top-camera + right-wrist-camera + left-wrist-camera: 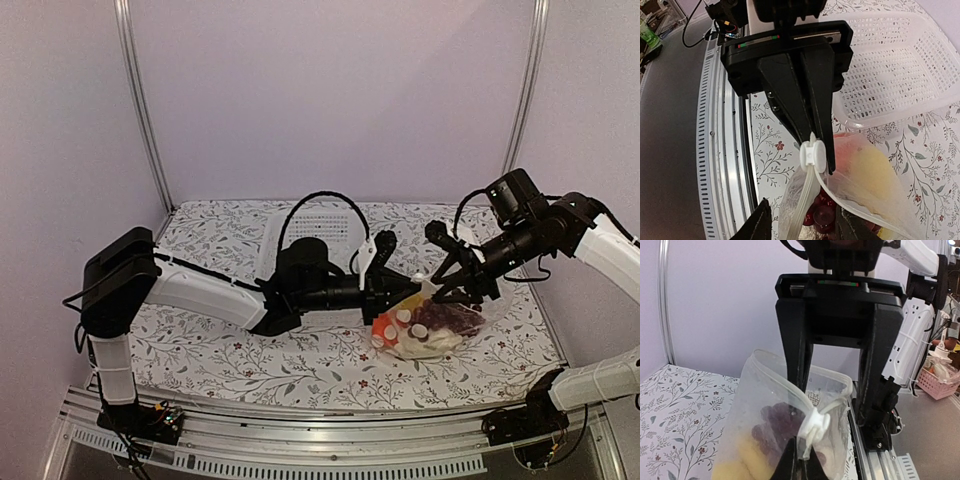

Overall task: Place the food in the zip-top bag and seal the zipper
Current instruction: Pass from the right arm to the left, then pass from the left arm to the right, then pass from the right arm to the left

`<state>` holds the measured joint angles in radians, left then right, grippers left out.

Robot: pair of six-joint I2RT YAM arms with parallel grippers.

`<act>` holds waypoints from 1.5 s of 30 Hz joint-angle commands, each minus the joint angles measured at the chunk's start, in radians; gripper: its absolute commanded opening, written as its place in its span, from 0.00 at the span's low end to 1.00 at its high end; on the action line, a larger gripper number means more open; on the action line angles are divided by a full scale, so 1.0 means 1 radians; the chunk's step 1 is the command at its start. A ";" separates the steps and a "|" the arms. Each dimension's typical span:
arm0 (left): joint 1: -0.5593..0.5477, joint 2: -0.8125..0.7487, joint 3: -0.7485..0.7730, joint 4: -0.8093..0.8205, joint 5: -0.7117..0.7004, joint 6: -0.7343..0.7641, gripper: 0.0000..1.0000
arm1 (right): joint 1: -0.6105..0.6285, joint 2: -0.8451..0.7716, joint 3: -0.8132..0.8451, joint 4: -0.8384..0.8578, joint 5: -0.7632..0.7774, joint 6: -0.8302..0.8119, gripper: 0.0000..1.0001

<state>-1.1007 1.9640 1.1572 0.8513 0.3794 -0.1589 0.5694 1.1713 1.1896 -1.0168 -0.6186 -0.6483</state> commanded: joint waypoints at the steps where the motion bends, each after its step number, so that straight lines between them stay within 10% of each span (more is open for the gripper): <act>1: 0.014 0.004 0.008 0.056 0.005 -0.023 0.02 | 0.007 -0.006 0.018 0.020 0.043 0.032 0.46; 8: 0.013 -0.021 -0.011 0.065 -0.009 -0.081 0.00 | 0.045 0.006 0.009 0.029 0.201 0.043 0.48; 18: 0.009 -0.036 -0.018 0.030 -0.009 -0.071 0.04 | 0.049 0.007 0.083 0.086 0.266 0.092 0.00; 23: 0.009 -0.039 -0.015 0.040 -0.019 -0.073 0.18 | 0.048 0.018 0.055 0.076 0.213 0.073 0.00; 33: 0.009 -0.030 0.007 0.011 -0.047 -0.077 0.08 | 0.049 0.005 0.034 0.053 0.169 0.048 0.00; 45: 0.003 -0.079 -0.047 0.009 -0.036 -0.014 0.00 | 0.049 0.056 0.182 0.028 0.104 -0.051 0.36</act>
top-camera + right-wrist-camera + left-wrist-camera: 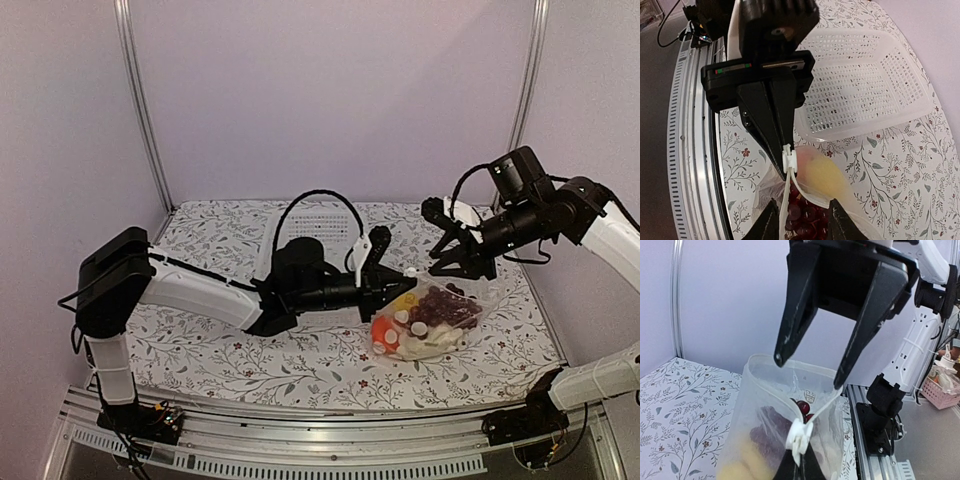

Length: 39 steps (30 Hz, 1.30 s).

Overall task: Place the food in the zip-top bag and seal the zipper
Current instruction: Pass from the right arm to the left, then zip the zipper on the zipper food storage bag.

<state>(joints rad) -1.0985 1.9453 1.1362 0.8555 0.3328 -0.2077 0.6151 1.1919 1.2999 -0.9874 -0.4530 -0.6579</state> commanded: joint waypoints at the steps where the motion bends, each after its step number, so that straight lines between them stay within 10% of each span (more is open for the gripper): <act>1: -0.002 -0.067 -0.033 0.005 0.009 0.038 0.00 | 0.004 0.048 0.082 -0.006 -0.076 -0.045 0.37; 14: -0.038 -0.116 -0.088 0.025 -0.057 0.057 0.00 | 0.093 0.126 0.088 -0.003 -0.117 -0.028 0.45; 39: -0.041 -0.132 -0.113 0.051 -0.086 0.051 0.00 | 0.110 0.166 0.074 0.001 -0.086 -0.041 0.23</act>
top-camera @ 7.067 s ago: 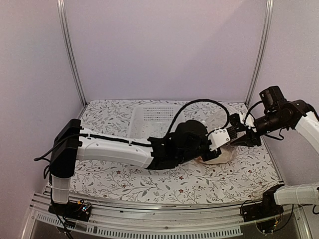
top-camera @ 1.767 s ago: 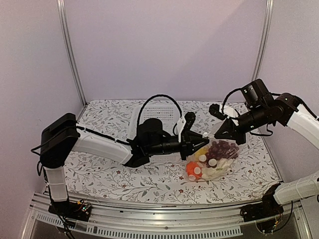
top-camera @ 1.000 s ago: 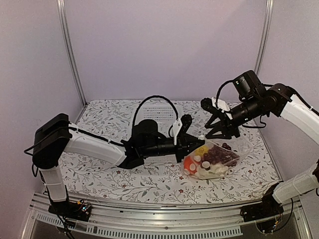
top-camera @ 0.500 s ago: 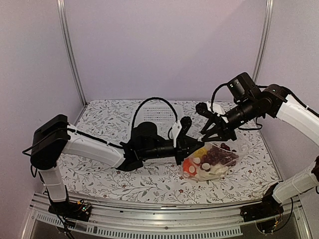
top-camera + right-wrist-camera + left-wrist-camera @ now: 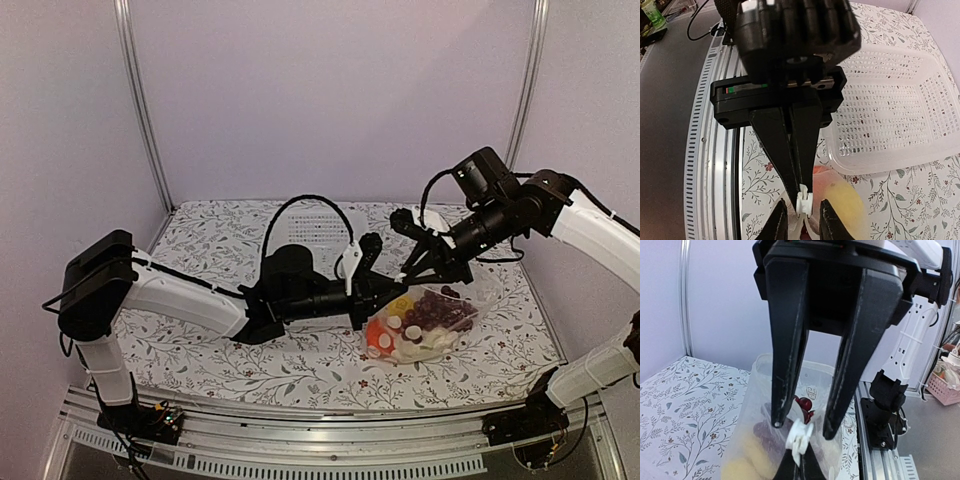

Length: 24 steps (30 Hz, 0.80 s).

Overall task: Place the food in the zip-top bag and seal the zipper
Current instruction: Zip the zipper on the zipper food storage bag.

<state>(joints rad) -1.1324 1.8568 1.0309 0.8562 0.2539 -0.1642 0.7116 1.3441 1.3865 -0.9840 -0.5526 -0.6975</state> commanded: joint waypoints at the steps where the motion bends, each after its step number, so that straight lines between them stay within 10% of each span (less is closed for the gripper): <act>1: -0.008 -0.044 -0.008 0.051 -0.006 0.008 0.00 | 0.015 0.016 -0.012 -0.001 0.016 0.001 0.22; 24: -0.042 -0.178 -0.170 0.121 -0.130 -0.012 0.00 | 0.016 0.051 0.029 -0.063 0.104 -0.020 0.03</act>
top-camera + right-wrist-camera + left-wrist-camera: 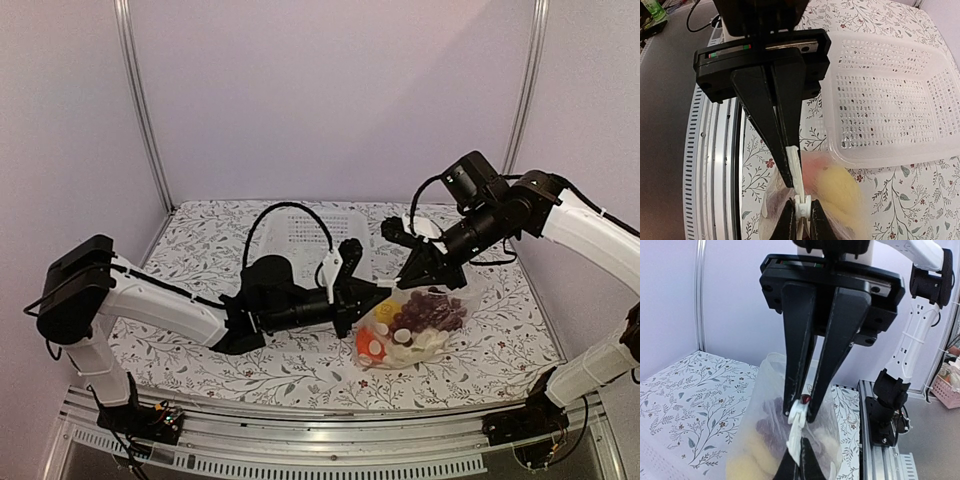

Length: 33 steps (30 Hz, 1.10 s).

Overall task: Place the food in the zip-top bag and seal the zipper
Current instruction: Zip the zipper on the zipper food storage bag.

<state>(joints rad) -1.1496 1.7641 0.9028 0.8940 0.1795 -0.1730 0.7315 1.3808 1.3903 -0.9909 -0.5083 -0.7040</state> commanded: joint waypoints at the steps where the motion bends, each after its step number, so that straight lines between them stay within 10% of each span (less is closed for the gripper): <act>1: -0.030 -0.097 -0.057 0.083 -0.068 -0.004 0.00 | -0.004 0.016 0.026 -0.055 0.062 -0.015 0.03; 33: -0.048 -0.586 -0.496 -0.073 -0.404 0.022 0.00 | -0.117 -0.006 -0.074 -0.099 0.115 -0.084 0.03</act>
<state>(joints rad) -1.1934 1.2236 0.4297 0.8021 -0.1604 -0.1638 0.6575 1.3998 1.3354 -1.0298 -0.4774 -0.7677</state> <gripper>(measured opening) 0.003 0.069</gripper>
